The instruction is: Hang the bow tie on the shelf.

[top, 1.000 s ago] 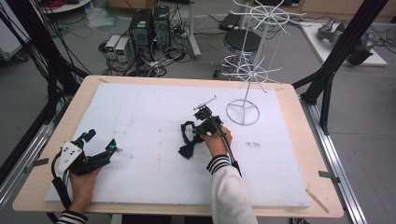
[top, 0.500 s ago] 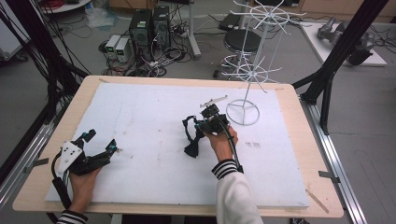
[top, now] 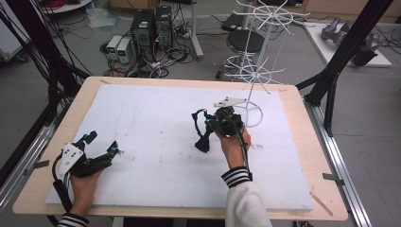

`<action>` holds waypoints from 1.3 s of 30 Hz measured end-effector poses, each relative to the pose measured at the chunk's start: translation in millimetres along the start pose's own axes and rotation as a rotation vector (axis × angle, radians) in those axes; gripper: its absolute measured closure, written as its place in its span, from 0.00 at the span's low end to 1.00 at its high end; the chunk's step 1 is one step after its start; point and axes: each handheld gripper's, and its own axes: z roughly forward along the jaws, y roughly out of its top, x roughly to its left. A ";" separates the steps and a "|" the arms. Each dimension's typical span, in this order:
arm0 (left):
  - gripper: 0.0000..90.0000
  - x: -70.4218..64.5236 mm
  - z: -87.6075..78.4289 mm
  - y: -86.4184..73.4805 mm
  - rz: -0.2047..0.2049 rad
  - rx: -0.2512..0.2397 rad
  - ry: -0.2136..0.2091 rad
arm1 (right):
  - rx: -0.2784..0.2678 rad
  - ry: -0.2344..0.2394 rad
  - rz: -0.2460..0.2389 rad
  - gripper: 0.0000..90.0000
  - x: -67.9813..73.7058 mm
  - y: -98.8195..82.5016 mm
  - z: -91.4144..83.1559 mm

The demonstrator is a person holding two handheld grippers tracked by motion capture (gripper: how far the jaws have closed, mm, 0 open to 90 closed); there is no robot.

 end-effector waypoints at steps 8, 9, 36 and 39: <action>0.17 -0.1 0.0 0.0 0.000 0.000 0.000 | -0.103 -0.062 -0.017 0.97 -4.5 -5.4 -21.0; 0.17 -0.2 0.0 0.0 0.000 -0.001 0.000 | -0.114 -0.069 -0.019 0.97 -4.6 -5.5 -22.9; 0.17 -0.3 0.1 0.0 0.001 0.000 0.001 | -0.350 -0.257 -0.006 0.97 -22.4 1.4 -72.7; 0.17 -0.3 0.1 0.0 0.001 0.000 0.001 | -0.358 -0.275 -0.008 0.97 -25.3 3.5 -77.0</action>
